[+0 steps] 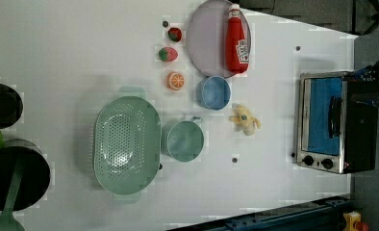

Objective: Pick Banana and place it in mug.

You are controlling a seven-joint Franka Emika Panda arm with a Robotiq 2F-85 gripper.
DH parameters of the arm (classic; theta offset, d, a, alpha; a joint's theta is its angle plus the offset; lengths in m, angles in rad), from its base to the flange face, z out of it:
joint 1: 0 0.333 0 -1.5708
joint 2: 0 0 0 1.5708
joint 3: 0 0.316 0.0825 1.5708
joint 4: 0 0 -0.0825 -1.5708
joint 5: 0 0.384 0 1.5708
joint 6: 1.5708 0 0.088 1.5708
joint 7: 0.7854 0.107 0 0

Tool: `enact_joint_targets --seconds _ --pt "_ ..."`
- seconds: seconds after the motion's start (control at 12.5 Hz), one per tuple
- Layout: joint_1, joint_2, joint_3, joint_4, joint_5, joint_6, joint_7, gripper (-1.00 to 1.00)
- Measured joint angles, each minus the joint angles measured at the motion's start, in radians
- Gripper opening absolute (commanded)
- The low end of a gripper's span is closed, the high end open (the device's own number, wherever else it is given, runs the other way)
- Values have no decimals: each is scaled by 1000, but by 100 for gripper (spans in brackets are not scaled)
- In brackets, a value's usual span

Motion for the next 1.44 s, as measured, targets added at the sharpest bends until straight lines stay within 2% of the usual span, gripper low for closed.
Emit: enact_joint_targets --seconds 0.24,0.48,0.64,0.96,1.12,1.44 --pt "-8 -191 -30 -162 -12 -203 0 99" --pt "-26 -252 -42 -124 -17 -173 -1 100" --pt "-31 -264 -43 -141 -19 -111 -1 100" --pt "-19 -218 -44 -330 -27 92 -13 100" --pt "-22 -141 -29 -451 -43 269 -27 100" --pt "-7 -3 -31 -629 -28 477 -69 100"
